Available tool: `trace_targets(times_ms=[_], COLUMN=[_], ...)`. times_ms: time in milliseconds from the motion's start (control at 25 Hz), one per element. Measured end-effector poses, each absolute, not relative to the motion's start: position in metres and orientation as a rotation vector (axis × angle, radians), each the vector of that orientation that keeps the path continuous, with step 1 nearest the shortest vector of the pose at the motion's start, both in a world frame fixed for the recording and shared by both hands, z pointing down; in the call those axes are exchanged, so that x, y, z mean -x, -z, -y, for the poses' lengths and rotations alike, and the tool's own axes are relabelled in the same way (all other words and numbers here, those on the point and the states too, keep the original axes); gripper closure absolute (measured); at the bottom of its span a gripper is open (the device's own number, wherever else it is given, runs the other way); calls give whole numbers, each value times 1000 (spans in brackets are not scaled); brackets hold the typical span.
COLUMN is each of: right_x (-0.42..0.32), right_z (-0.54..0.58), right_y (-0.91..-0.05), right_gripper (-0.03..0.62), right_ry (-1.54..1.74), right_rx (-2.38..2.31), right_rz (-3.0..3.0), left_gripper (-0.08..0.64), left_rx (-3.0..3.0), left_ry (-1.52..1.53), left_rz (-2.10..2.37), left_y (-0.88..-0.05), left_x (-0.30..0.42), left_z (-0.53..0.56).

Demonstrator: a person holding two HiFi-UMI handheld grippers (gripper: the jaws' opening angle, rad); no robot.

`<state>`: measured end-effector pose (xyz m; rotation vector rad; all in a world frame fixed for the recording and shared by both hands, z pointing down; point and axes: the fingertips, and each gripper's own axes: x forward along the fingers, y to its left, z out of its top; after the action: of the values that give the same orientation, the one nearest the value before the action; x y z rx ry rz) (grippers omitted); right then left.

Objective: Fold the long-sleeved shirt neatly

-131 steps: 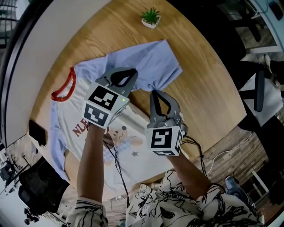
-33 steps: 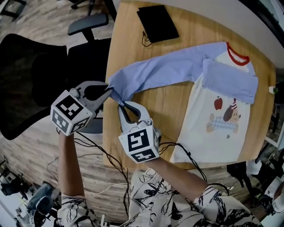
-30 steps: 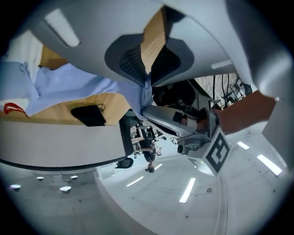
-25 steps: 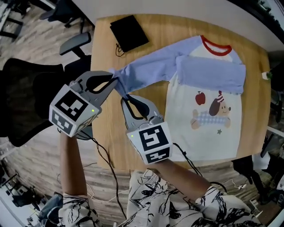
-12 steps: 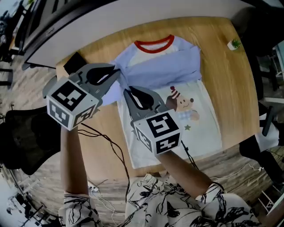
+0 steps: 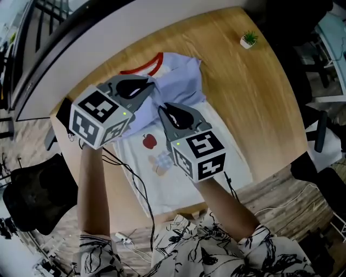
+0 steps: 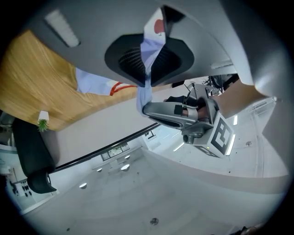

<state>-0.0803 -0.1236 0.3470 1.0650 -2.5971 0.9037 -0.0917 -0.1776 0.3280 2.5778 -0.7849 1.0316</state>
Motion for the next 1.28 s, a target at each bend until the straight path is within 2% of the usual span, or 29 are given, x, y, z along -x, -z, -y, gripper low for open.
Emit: trace_targets(times_ms=[440, 680, 720, 800, 840, 1080, 1280], right_x=[19, 8, 5, -6, -12, -34, -43], right_z=[162, 172, 174, 178, 179, 183, 183], right_y=[-464, -494, -497, -499, -497, -486, -505], right_gripper=[538, 534, 521, 422, 391, 359, 379], right_ry=[-1067, -1156, -1175, -1198, -1200, -1042, -940], right_rx=[-1125, -1122, -1136, -1187, -1216, -1297, -1286], right_rz=[2387, 2311, 2295, 2272, 2267, 2263, 2195], left_gripper=[531, 527, 509, 342, 322, 357, 370], left_rx=[-2405, -2377, -2381, -2393, -2396, -2390, -2423], left_ry=[-1218, -1204, -1176, -1082, -1045, -1169, -1266], left_rz=[631, 593, 595, 626, 647, 638, 699], left_y=[-458, -491, -492, -487, -484, -491, -513], left_x=[31, 12, 9, 3, 3, 16, 2], left_z=[218, 230, 232, 241, 245, 234, 239])
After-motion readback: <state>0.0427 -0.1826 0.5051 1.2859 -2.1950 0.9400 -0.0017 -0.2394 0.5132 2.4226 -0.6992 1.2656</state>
